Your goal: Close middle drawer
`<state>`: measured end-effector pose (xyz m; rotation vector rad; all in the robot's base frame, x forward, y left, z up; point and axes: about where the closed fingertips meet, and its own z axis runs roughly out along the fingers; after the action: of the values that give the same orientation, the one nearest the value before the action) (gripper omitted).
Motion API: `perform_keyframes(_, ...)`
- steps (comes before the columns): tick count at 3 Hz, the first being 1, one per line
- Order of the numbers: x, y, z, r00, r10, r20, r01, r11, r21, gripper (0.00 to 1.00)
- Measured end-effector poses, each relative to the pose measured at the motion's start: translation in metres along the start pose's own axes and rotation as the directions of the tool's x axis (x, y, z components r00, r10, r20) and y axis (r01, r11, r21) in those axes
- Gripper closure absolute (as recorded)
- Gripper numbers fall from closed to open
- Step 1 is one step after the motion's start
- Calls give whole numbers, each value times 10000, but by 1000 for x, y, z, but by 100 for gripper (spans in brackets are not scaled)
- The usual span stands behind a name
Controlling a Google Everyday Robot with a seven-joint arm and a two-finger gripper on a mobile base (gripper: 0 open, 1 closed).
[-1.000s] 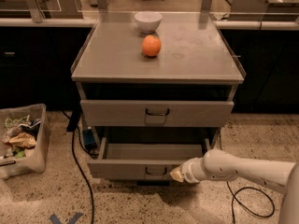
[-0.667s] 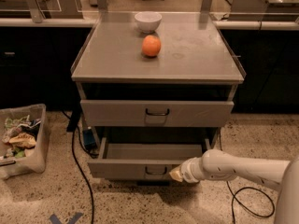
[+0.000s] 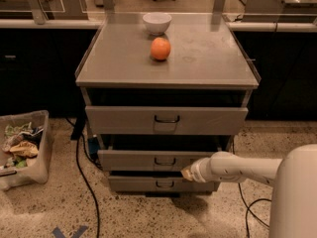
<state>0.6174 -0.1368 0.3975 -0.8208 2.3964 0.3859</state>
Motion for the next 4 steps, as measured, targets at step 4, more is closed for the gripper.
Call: perform_keyframes(4,-40,-49,31,9957,794,472,-809,9962,312,100)
